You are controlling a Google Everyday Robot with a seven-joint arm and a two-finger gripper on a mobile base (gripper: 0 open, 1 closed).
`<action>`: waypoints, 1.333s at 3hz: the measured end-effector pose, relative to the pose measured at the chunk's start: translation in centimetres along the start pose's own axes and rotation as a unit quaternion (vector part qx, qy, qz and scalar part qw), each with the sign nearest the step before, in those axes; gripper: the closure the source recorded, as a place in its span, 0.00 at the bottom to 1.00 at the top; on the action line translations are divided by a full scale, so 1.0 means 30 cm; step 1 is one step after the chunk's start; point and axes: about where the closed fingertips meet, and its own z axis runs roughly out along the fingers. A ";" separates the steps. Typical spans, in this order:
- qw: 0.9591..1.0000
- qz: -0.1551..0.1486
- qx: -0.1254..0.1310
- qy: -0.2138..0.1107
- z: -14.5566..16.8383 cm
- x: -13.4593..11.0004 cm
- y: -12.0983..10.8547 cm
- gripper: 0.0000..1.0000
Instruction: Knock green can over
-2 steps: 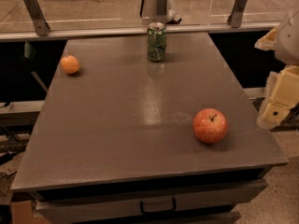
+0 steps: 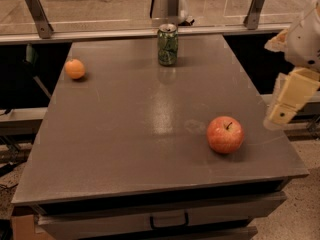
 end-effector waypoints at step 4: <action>0.988 0.009 0.045 -0.147 0.200 -0.258 -0.316 0.00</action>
Offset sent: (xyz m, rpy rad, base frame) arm 0.1825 0.0992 -0.0048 0.3452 -0.2188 0.1281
